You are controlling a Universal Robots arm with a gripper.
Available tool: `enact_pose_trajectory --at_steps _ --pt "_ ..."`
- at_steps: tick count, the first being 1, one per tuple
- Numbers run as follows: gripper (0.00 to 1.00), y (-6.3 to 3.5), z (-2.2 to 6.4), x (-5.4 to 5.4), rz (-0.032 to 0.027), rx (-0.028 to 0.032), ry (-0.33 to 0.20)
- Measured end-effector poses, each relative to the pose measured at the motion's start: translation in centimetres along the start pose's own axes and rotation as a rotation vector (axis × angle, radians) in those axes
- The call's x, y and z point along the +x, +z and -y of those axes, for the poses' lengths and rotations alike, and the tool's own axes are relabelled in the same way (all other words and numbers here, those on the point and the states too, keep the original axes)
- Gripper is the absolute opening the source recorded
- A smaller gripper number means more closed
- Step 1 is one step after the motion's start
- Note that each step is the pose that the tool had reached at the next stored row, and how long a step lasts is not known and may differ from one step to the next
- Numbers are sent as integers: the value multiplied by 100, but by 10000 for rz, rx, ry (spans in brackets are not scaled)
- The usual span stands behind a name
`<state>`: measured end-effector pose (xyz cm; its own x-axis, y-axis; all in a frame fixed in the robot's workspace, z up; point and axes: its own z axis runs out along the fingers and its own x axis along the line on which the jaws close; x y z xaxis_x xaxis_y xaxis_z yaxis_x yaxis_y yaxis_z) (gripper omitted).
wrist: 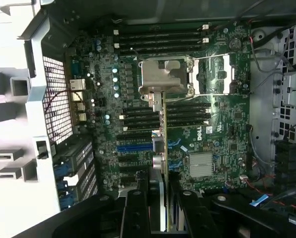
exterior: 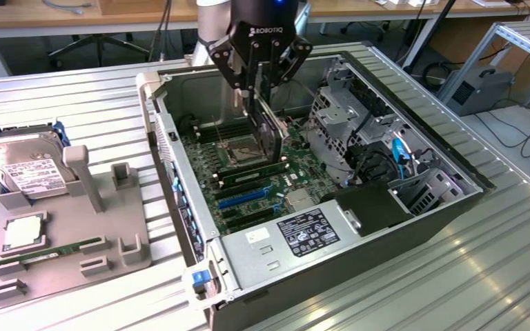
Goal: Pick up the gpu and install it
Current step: 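Pick up the gpu and move the gpu toward the slot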
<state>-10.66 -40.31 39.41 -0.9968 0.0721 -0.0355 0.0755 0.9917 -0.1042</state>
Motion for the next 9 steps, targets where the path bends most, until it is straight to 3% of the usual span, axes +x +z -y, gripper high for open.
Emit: enact_pose_trajectory --at_steps 7,9 --pt "27 23 -9 -53 8 93 -3" --pt "27 37 -13 -80 11 146 -4"
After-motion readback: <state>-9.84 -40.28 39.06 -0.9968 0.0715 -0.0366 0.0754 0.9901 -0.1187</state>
